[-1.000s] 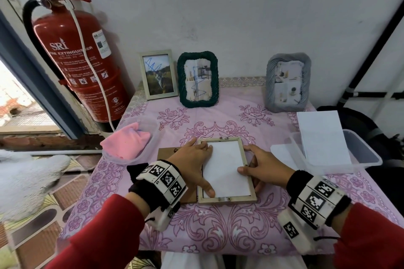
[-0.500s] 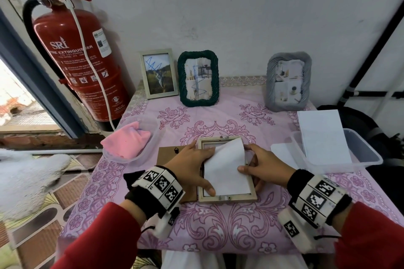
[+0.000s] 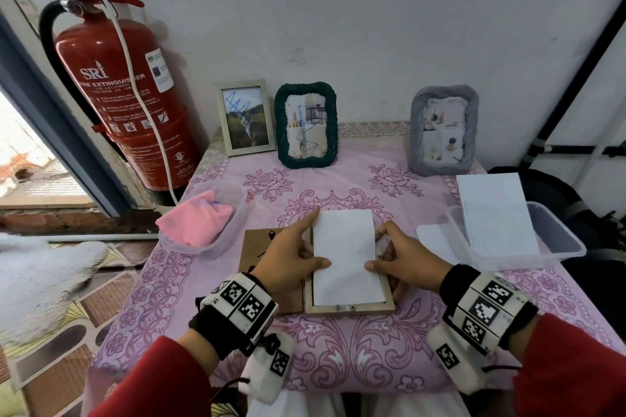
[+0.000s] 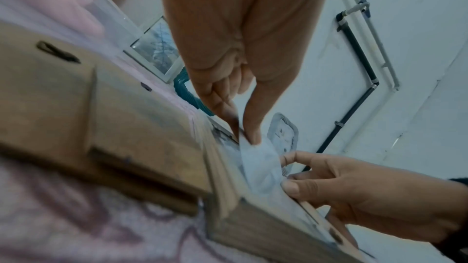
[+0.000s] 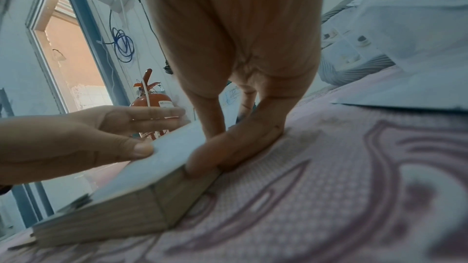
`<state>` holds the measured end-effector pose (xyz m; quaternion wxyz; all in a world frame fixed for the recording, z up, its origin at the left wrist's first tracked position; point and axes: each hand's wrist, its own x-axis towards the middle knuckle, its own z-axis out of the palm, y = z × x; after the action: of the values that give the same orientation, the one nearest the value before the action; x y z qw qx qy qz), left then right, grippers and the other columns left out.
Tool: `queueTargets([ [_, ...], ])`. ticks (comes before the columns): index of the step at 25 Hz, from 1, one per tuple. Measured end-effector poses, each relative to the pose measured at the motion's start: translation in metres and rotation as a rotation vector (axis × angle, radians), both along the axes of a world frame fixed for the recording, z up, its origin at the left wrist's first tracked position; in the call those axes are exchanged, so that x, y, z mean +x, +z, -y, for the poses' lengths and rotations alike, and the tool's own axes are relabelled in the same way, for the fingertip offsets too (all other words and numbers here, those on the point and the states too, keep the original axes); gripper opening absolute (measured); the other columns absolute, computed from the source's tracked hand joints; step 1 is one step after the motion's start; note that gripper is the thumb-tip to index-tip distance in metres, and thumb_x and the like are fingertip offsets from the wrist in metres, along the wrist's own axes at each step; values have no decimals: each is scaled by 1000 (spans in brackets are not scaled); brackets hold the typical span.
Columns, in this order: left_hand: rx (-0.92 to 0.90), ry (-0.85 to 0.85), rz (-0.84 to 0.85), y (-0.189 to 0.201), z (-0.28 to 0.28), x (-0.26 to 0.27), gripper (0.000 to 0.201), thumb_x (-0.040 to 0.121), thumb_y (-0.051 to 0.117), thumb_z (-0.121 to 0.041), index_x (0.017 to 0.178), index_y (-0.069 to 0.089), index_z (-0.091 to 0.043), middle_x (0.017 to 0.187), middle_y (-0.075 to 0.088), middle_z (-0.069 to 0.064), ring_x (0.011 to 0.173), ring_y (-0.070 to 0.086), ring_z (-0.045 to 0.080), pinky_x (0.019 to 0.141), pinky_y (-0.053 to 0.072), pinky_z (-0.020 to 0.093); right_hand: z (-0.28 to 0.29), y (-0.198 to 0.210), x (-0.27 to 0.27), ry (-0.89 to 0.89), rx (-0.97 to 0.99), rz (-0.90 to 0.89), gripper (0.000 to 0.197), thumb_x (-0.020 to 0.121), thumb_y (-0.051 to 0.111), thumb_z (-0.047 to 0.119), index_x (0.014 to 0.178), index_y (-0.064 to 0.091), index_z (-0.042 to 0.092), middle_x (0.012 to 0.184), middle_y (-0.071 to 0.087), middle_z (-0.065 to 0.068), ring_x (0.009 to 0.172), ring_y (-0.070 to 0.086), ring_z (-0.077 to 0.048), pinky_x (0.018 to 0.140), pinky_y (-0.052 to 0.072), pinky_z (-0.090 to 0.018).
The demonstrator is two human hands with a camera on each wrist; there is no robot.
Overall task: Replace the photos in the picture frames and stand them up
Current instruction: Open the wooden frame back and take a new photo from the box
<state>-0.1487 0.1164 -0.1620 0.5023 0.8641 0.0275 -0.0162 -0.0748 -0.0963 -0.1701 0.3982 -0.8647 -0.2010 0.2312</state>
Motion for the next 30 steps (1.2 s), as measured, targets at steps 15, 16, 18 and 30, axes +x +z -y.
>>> queueTargets([
  [15, -237, 167, 204, 12, 8, -1, 37, 84, 63, 2, 118, 56, -10, 82, 58, 4, 70, 59, 18, 73, 55, 35, 0, 10, -16, -149, 35, 94, 45, 85, 66, 23, 120, 40, 13, 78, 54, -3, 65, 54, -18, 56, 45, -27],
  [16, -261, 180, 225, 15, 8, 0, 37, 84, 62, 2, 118, 55, -11, 82, 59, 5, 71, 60, 19, 72, 56, 36, 2, 12, -19, -180, 65, 125, 40, 86, 65, 22, 118, 42, 14, 81, 55, -7, 63, 53, -18, 55, 45, -27],
  [18, -320, 207, 258, 21, 9, 4, 37, 85, 62, 2, 118, 54, -10, 81, 59, 8, 70, 62, 20, 69, 57, 35, 9, 19, -19, -225, 79, 258, 29, 87, 63, 16, 113, 50, 13, 90, 55, -8, 65, 50, -12, 61, 44, -24],
  [30, -600, 117, 55, 13, 75, 27, 41, 83, 60, 9, 121, 47, 1, 83, 58, 12, 72, 64, 20, 59, 59, 26, 86, 30, -15, -387, -376, 472, 44, 84, 59, 20, 127, 49, 15, 109, 60, -7, 104, 56, -26, 88, 44, -37],
])
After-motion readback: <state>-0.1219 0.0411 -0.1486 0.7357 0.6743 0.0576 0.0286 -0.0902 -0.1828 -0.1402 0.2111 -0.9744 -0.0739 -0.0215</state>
